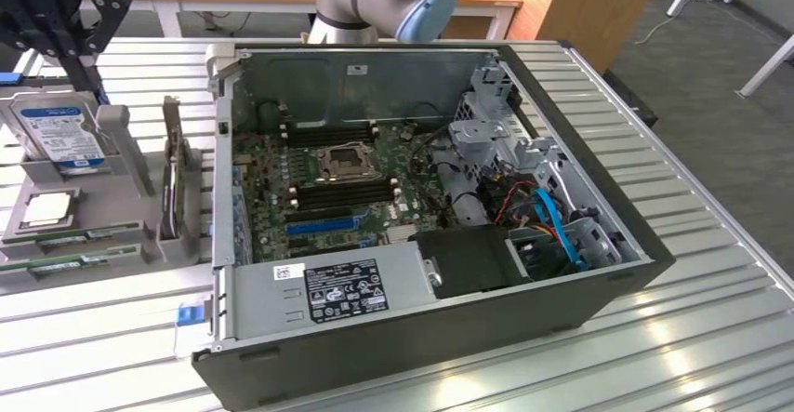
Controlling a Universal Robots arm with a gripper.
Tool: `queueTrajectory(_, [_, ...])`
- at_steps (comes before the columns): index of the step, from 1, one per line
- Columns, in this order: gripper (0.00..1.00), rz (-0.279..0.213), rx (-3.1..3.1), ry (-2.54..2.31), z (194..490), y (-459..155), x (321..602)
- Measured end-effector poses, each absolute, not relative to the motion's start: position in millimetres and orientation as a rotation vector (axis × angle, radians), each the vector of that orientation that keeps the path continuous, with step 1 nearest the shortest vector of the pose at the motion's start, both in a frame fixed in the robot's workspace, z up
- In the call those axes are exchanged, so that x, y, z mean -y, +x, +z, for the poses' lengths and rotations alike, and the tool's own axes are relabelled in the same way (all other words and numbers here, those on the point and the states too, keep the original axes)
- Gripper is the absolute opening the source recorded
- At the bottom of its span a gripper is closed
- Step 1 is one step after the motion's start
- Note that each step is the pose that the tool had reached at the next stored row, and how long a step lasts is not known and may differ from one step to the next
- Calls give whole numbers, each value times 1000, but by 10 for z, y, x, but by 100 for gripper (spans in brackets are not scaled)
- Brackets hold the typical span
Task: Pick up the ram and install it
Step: 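Reach for the ram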
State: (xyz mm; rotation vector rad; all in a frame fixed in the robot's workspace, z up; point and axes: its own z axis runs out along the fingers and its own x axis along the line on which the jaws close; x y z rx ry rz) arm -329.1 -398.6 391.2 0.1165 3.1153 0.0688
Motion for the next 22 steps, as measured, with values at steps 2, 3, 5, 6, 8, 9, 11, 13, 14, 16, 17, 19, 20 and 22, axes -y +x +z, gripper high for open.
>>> queueTrajectory(2, [10,69,-3115,117,3913,-3319,3986])
queueTrajectory(3, [10,69,-3115,117,3913,-3333,3986])
queueTrajectory(5, [10,69,-3115,116,3913,-3362,3987])
queueTrajectory(6, [10,69,-3115,116,3913,-3376,3987])
queueTrajectory(8, [10,69,-3115,116,3913,-3407,3987])
queueTrajectory(9, [10,69,-3115,116,3912,-3421,3987])
queueTrajectory(11, [10,69,-3115,116,3912,-3450,3987])
queueTrajectory(13, [10,69,-3115,116,3912,-3480,3987])
queueTrajectory(14, [10,69,-3115,116,3912,-3495,3986])
queueTrajectory(16, [10,69,-3115,116,3912,-3524,3987])
queueTrajectory(17, [10,69,-3115,116,3912,-3539,3986])
queueTrajectory(19, [10,69,-3115,116,3912,-3570,3986])
queueTrajectory(20, [10,69,-3115,116,3912,-3586,3987])
queueTrajectory(22, [10,69,-3115,116,3911,-3615,3986])
